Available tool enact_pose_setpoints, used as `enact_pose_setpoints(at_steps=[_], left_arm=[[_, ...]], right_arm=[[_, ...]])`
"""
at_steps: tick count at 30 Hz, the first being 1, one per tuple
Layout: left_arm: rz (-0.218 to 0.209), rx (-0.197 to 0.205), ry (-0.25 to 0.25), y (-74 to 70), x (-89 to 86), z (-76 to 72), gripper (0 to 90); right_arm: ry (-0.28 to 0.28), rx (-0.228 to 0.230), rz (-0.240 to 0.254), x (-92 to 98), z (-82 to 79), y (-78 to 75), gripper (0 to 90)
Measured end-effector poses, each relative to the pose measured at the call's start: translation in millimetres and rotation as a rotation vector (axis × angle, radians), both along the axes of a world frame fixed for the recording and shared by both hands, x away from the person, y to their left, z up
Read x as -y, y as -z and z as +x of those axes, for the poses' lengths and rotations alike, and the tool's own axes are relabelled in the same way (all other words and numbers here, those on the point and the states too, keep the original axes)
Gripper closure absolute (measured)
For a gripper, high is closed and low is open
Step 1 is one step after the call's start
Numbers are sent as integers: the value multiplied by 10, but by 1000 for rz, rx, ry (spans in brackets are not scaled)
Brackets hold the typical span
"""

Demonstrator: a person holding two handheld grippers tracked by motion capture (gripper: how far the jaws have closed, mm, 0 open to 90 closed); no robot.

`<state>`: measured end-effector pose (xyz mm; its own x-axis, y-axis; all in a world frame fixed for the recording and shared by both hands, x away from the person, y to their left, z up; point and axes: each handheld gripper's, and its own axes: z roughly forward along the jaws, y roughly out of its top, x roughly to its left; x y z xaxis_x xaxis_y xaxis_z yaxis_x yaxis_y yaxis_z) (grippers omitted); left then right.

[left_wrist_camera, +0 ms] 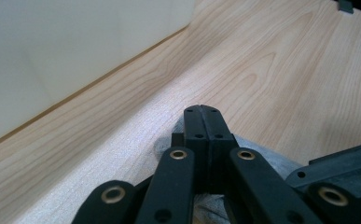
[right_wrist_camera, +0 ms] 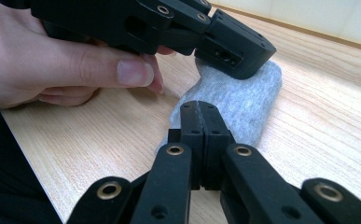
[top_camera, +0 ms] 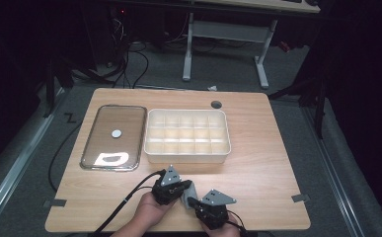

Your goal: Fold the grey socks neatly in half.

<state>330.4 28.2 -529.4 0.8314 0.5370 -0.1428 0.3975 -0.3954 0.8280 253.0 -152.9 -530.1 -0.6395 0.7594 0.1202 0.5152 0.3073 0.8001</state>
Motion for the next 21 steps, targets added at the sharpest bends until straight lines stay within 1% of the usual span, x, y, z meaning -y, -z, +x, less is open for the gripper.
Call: enact_pose_setpoints(at_steps=[3,4,5,7,11,13,16,17,18,19,21], left_arm=[[-1,11,1,4,-4,-12,900],[-2,12,-3,5,-7,-17,900],[-5,16,-8,8,-12,-24,900],[-4,21,-12,8,-14,-32,900],[-4,25,-13,9,-17,-40,900],[-7,26,-15,10,-21,-43,900],[-9,30,-18,10,-26,-50,900],[-10,30,-18,9,-34,-55,900],[-10,30,-18,9,-34,-55,900],[-12,29,-18,8,-37,-57,900],[-16,34,-21,9,-42,-64,900]], right_arm=[[-2,-6,-1,2,6,-14,900],[-3,-1,-6,6,3,-35,900],[8,20,11,35,-9,-85,897],[18,26,28,70,-2,-121,849],[61,17,73,148,50,-152,733],[79,-5,86,151,84,-145,642],[99,-61,99,129,157,-94,517],[110,-86,101,116,186,-68,452],[117,-99,97,105,203,-52,428],[117,-99,97,105,203,-52,428],[120,-131,102,95,241,-18,407]])
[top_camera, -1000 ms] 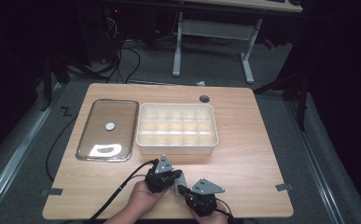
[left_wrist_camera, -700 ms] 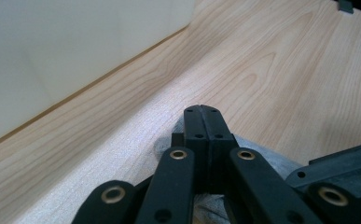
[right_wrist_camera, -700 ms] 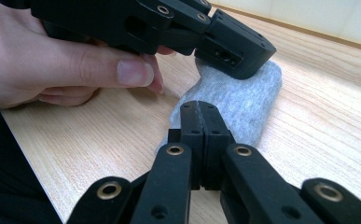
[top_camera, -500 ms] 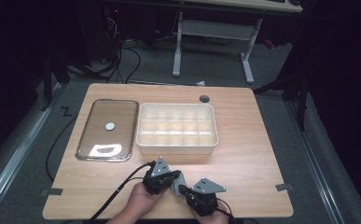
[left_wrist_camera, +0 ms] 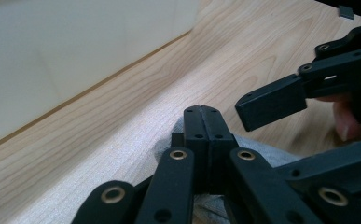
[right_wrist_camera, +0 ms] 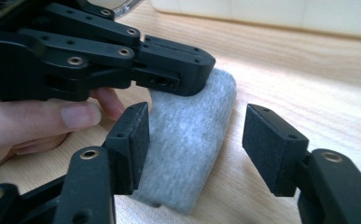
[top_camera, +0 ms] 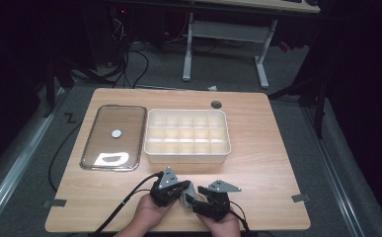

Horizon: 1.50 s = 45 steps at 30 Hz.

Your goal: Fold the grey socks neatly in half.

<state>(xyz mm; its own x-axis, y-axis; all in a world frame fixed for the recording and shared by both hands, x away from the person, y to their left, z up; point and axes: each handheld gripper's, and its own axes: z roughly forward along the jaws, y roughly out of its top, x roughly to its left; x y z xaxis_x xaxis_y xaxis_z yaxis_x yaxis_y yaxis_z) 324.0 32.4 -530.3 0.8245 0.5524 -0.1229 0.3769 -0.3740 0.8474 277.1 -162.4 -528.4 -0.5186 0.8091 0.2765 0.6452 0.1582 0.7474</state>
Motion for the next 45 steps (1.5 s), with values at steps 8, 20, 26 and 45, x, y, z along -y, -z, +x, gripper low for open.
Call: enact_pose_setpoints(at_steps=[8,20,26,45], left_arm=[[-32,-20,-12,-57,-84,-24,837],[-62,77,-34,-291,-609,-247,727],[-24,89,-133,-236,-987,-150,676],[13,64,-269,-88,-1325,-74,555]], right_arm=[[-21,-44,-4,-30,44,43,407],[-92,-38,-21,-160,19,45,517],[-119,3,-41,-207,-31,24,679],[-35,63,-62,91,-41,-60,697]])
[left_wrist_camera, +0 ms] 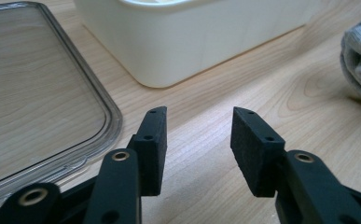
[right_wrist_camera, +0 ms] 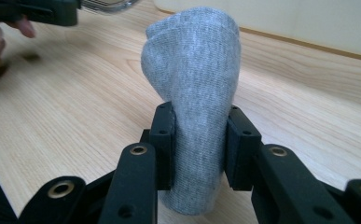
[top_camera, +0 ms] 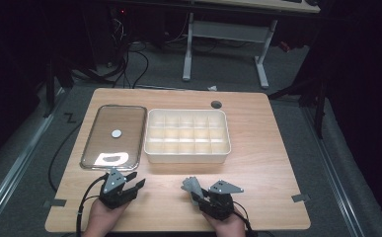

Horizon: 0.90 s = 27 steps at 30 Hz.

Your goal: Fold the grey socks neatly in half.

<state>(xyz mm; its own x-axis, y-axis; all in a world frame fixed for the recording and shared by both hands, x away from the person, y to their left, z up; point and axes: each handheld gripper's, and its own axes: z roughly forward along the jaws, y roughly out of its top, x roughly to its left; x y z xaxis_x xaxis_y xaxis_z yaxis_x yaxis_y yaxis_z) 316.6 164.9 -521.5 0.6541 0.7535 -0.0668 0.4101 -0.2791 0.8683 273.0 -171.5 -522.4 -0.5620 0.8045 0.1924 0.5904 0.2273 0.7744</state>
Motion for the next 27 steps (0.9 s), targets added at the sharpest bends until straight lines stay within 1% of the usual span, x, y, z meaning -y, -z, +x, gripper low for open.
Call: enact_pose_setpoints(at_steps=[2,5,6,9,12,14,15,18,19,20,21,22,23,25,26,27], left_arm=[[-8,-11,0,-2,-11,7,548],[-15,-28,1,7,-14,16,541],[-8,-31,7,3,-12,16,537],[5,-16,12,-13,7,0,518],[7,-2,27,-39,35,-22,503],[25,12,40,-55,55,-34,491],[27,17,42,-57,63,-36,487],[18,2,59,-48,63,-29,487],[17,1,63,-43,64,-29,485],[17,1,69,-40,62,-29,475],[15,0,73,-39,59,-28,475],[11,1,76,-40,45,-25,474],[2,-1,76,-39,38,-20,471],[-18,-12,82,-39,13,-7,453],[-22,-18,84,-40,6,1,448],[-24,-20,88,-38,2,4,442]], right_arm=[[20,6,-19,28,-3,2,698],[33,5,-20,48,-1,0,698],[36,8,-22,59,1,-2,698],[55,10,-22,96,0,-18,698],[68,20,-36,149,3,-36,698],[80,20,-40,174,3,-44,698],[84,21,-48,184,2,-51,698],[89,33,-71,209,10,-79,698],[94,32,-91,219,14,-94,697],[95,31,-134,247,29,-114,697],[95,31,-134,247,29,-114,697],[96,28,-151,262,32,-124,697],[92,24,-190,291,44,-144,697],[97,20,-228,317,53,-175,697],[96,13,-255,330,67,-192,697],[97,-8,-274,348,92,-215,696]])
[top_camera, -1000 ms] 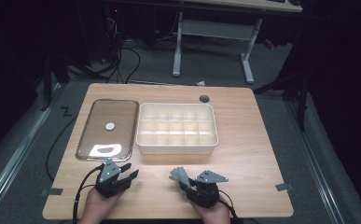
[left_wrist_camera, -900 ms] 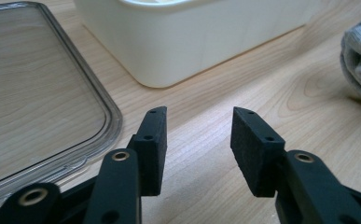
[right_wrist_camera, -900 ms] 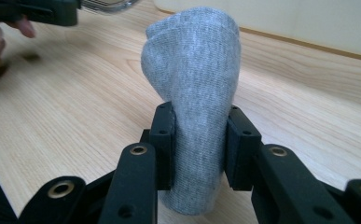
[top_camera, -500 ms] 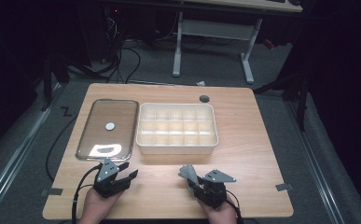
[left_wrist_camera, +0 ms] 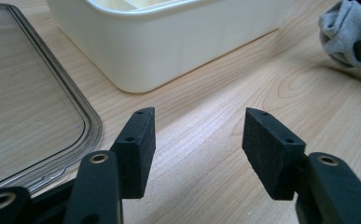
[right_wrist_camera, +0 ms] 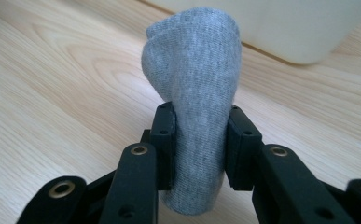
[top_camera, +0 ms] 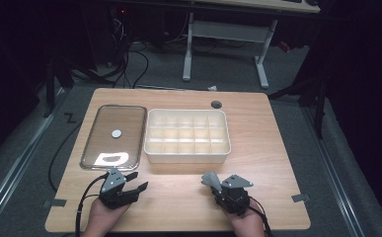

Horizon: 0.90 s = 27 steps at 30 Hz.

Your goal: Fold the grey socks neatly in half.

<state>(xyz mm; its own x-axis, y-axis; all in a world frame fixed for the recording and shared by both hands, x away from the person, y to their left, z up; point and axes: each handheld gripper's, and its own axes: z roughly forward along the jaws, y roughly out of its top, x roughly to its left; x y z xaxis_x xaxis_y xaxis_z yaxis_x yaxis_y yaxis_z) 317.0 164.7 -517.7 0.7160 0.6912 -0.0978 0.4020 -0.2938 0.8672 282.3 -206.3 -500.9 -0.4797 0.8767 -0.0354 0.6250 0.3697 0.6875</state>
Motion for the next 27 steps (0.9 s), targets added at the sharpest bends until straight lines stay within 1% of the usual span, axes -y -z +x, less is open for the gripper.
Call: enact_pose_setpoints(at_steps=[1,2,3,4,8,10,14,17,19,21,27], left_arm=[[1,1,3,2,-4,5,432],[3,-1,5,1,-5,5,432],[0,0,6,2,-5,5,431],[0,3,5,1,-6,2,431],[0,13,20,9,-2,-8,426],[-7,7,24,18,-1,-12,424],[-2,4,18,31,4,-11,428],[-4,-2,15,36,-4,-5,431],[-7,-3,12,37,-7,-4,433],[-10,-5,16,39,-5,-6,434],[-2,-2,21,44,6,-14,436]], right_arm=[[-3,-34,-7,22,39,-39,695],[-3,-34,-7,22,39,-39,695],[3,-44,-9,22,42,-50,695],[4,-57,-22,29,59,-69,695],[7,-105,-39,59,121,-96,694],[8,-120,-51,77,153,-115,694],[-4,-153,-65,107,204,-185,693],[-18,-181,-98,113,243,-234,693],[-19,-189,-115,120,270,-275,692],[-18,-208,-115,130,302,-316,693],[-32,-249,-145,134,392,-423,693]])
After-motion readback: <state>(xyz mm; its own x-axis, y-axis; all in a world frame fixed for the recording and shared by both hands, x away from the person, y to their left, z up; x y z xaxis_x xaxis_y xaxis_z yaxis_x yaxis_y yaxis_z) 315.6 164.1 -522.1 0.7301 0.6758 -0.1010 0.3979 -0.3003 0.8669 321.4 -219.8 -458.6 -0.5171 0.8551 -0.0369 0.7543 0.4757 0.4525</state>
